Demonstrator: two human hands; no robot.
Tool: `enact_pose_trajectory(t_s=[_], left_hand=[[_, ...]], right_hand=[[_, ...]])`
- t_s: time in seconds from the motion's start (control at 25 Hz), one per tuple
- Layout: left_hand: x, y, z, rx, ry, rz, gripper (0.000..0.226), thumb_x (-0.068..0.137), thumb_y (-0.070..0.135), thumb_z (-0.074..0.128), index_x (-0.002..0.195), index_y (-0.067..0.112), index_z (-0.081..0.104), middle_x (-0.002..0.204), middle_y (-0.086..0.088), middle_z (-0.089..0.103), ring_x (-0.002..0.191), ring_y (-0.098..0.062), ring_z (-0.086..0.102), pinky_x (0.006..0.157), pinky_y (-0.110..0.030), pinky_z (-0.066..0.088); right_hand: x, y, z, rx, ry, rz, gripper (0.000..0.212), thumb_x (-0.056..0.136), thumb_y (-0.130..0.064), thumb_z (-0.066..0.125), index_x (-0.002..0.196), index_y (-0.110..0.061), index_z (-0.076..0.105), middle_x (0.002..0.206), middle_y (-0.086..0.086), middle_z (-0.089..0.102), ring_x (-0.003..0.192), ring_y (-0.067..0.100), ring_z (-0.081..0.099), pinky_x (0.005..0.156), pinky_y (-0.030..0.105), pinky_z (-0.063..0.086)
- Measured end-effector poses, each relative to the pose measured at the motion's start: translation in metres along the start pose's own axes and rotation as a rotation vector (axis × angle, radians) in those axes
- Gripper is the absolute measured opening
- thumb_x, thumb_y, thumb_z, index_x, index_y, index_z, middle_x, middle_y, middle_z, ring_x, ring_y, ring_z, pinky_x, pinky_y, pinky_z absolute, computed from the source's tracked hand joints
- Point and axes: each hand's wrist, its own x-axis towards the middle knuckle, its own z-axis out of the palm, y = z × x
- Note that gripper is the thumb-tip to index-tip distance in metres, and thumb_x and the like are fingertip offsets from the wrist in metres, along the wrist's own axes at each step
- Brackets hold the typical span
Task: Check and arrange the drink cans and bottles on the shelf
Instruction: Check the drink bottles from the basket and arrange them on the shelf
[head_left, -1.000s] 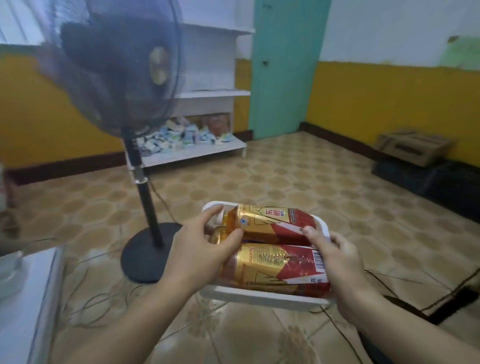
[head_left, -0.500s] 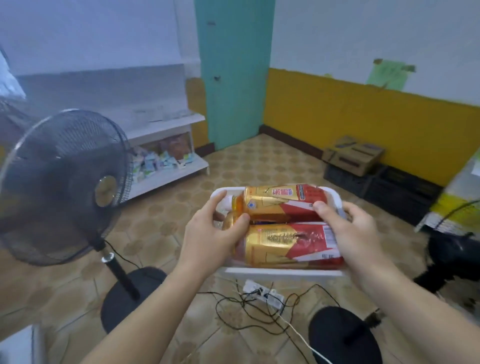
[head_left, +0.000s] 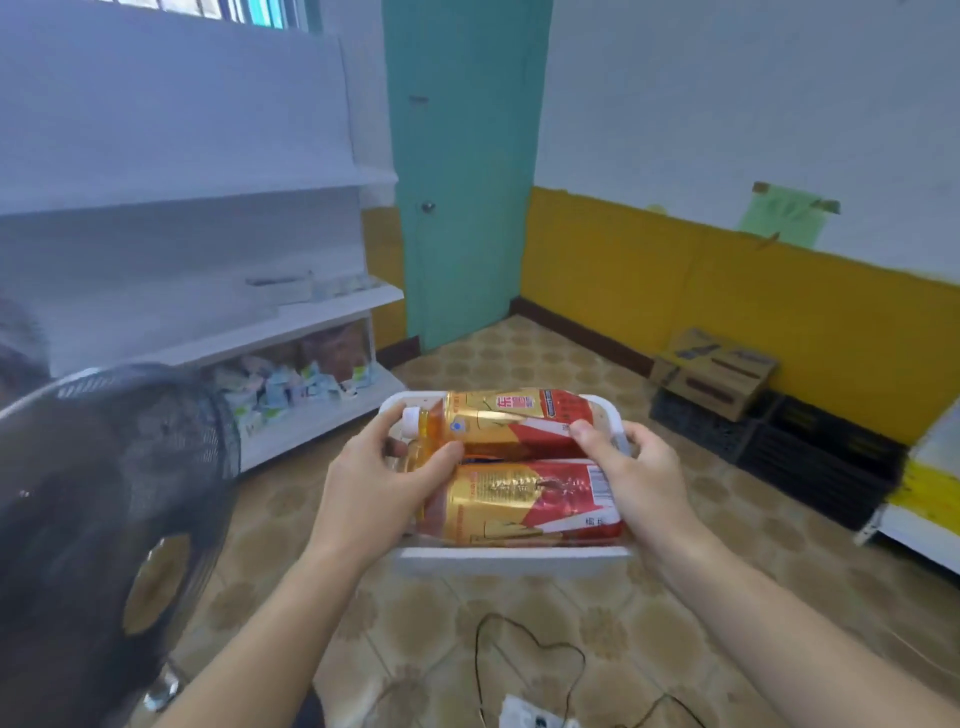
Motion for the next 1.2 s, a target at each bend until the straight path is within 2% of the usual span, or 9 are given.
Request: enact_pose_trajectory(t_s=[0.08, 0.2, 0.28, 0.36, 0.44, 0.68, 0.84, 1.0, 1.2], left_hand=[[0.058, -0.007, -0.005, -0.028, -0.038, -0.008, 0.078, 0.059, 0.075, 0.072, 0.130, 0.052, 0.051, 0.099, 0.010, 0.067, 0.093, -0.011, 0.069, 0.086, -0.044, 0.058], [0.144, -0.009, -0.004, -0.059, -0.125, 0.013, 0.069, 0.059, 0.075, 0.075, 0.123, 0.061, 0.049, 0.101, 0.010, 0.066, 0.092, -0.014, 0.070, 0.081, -0.045, 0.061], [0.196, -0.008, 0.005, -0.080, -0.178, 0.021, 0.063, 0.062, 0.071, 0.077, 0.119, 0.063, 0.050, 0.101, 0.009, 0.065, 0.091, -0.014, 0.071, 0.079, -0.044, 0.061], [0.249, -0.010, 0.022, -0.090, -0.197, 0.024, 0.064, 0.061, 0.072, 0.077, 0.119, 0.063, 0.050, 0.102, 0.009, 0.064, 0.090, -0.014, 0.071, 0.078, -0.044, 0.062], [0.305, -0.014, 0.046, -0.094, -0.197, 0.027, 0.066, 0.058, 0.077, 0.074, 0.118, 0.066, 0.048, 0.102, 0.009, 0.063, 0.089, -0.014, 0.072, 0.076, -0.044, 0.062], [0.490, -0.017, 0.153, -0.076, -0.247, 0.090, 0.064, 0.065, 0.068, 0.077, 0.122, 0.058, 0.052, 0.095, 0.008, 0.066, 0.078, -0.011, 0.074, 0.062, -0.039, 0.063], [0.634, 0.014, 0.234, -0.055, -0.259, 0.139, 0.064, 0.069, 0.066, 0.076, 0.127, 0.055, 0.051, 0.099, 0.013, 0.063, 0.084, -0.009, 0.070, 0.065, -0.032, 0.061], [0.749, 0.035, 0.300, -0.078, -0.298, 0.157, 0.073, 0.060, 0.078, 0.072, 0.127, 0.059, 0.048, 0.102, 0.012, 0.064, 0.085, -0.013, 0.073, 0.069, -0.042, 0.063], [0.885, 0.042, 0.407, -0.076, -0.410, 0.177, 0.074, 0.062, 0.074, 0.074, 0.128, 0.055, 0.050, 0.100, 0.014, 0.063, 0.081, -0.012, 0.074, 0.067, -0.042, 0.063]], right_hand=[[0.043, -0.007, 0.031, 0.028, 0.034, -0.021, 0.044, 0.090, -0.040, 0.077, 0.123, -0.019, 0.058, 0.104, 0.007, 0.076, 0.069, 0.016, 0.078, 0.054, 0.025, 0.059], [0.113, -0.024, 0.060, 0.023, 0.060, -0.054, 0.059, 0.089, -0.044, 0.077, 0.141, -0.041, 0.048, 0.132, -0.003, 0.059, 0.099, 0.023, 0.075, 0.069, 0.033, 0.063], [0.159, -0.035, 0.070, 0.021, 0.066, -0.058, 0.046, 0.091, -0.042, 0.076, 0.133, -0.041, 0.059, 0.127, -0.004, 0.066, 0.104, 0.026, 0.074, 0.073, 0.037, 0.064], [0.208, -0.045, 0.075, 0.031, 0.060, -0.025, 0.028, 0.093, -0.037, 0.075, 0.119, -0.029, 0.070, 0.103, 0.002, 0.080, 0.090, 0.026, 0.079, 0.069, 0.035, 0.063], [0.262, -0.050, 0.079, 0.051, 0.060, 0.003, 0.020, 0.095, -0.030, 0.073, 0.113, -0.022, 0.072, 0.087, 0.003, 0.082, 0.076, 0.025, 0.080, 0.058, 0.028, 0.060], [0.451, -0.043, 0.071, 0.120, 0.183, 0.007, 0.015, 0.094, -0.028, 0.075, 0.108, -0.025, 0.072, 0.083, 0.000, 0.081, 0.071, 0.020, 0.079, 0.052, 0.023, 0.057], [0.603, -0.070, 0.049, 0.119, 0.255, -0.018, 0.020, 0.093, -0.032, 0.076, 0.111, -0.024, 0.075, 0.089, -0.002, 0.082, 0.077, 0.018, 0.080, 0.064, 0.029, 0.059], [0.721, -0.092, 0.028, 0.129, 0.287, -0.007, 0.016, 0.093, -0.032, 0.076, 0.107, -0.025, 0.074, 0.088, -0.002, 0.082, 0.076, 0.020, 0.080, 0.061, 0.030, 0.059], [0.870, -0.084, -0.005, 0.141, 0.388, 0.018, 0.012, 0.093, -0.029, 0.076, 0.104, -0.025, 0.073, 0.085, 0.000, 0.081, 0.074, 0.024, 0.080, 0.060, 0.033, 0.060]])
